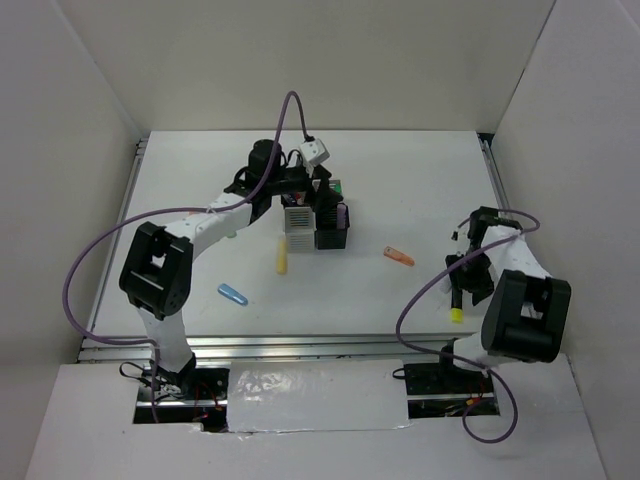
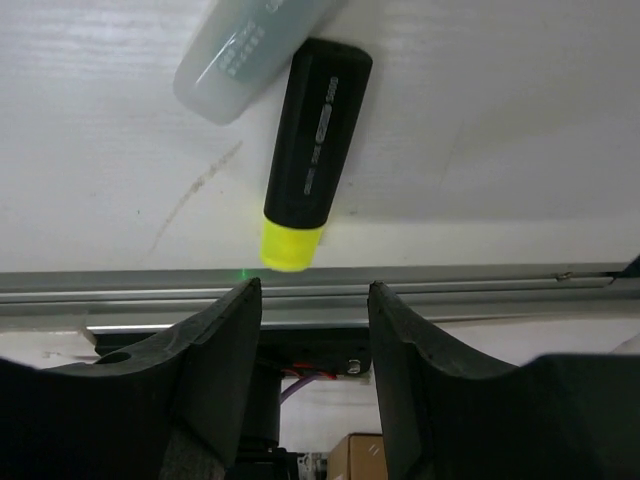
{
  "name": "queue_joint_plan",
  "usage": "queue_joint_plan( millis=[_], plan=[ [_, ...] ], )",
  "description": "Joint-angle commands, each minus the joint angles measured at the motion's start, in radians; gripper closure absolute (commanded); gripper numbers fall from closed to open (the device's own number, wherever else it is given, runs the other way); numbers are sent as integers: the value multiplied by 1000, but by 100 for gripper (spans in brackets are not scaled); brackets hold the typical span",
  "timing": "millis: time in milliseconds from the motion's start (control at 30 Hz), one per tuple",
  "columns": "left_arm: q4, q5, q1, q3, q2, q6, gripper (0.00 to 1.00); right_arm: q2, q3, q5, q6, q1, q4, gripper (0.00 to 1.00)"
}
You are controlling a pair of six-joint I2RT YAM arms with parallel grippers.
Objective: Sort the stationery into containers
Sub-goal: Place the pen in the storage box, then pick up the pen from the corner of the board.
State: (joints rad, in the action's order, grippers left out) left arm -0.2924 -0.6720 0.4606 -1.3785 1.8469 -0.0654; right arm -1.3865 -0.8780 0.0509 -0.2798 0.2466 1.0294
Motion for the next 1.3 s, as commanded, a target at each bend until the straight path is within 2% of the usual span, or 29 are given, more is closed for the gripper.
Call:
queue_joint_plan(
  millis=[0, 267, 600, 700, 900, 933, 1000, 1133, 1200, 1267],
  plan=[
    [-56, 12, -14, -30, -54, 18, 14, -84, -53, 13, 11, -6, -63, 47],
    [-37, 54, -51, -34, -63, 24, 14, -224, -88, 17, 60, -7, -153, 50],
    [25, 80, -85, -76, -51, 6, 13, -325, -91, -20, 109, -17, -233, 53],
    [48, 81, -88, -94, -41, -2, 13, -339, -96, -31, 114, -17, -255, 62],
    [65, 77, -88, -113, -40, -16, 14, -329, -118, -78, 99, -15, -235, 95],
    [67, 72, -88, -114, -41, -19, 14, -318, -127, -94, 93, -15, -211, 98],
    [82, 66, -88, -116, -49, -51, 14, -274, -165, -176, 47, -17, -166, 100],
    [116, 42, -65, -76, -109, -277, 14, -177, -257, -324, -44, -17, -8, 100],
    [121, 28, -63, -36, -149, -347, 15, -157, -353, -403, -61, -18, 38, 100],
    [165, -15, -56, 4, -179, -485, 17, -172, -462, -459, -49, -23, 102, 100]
  ],
)
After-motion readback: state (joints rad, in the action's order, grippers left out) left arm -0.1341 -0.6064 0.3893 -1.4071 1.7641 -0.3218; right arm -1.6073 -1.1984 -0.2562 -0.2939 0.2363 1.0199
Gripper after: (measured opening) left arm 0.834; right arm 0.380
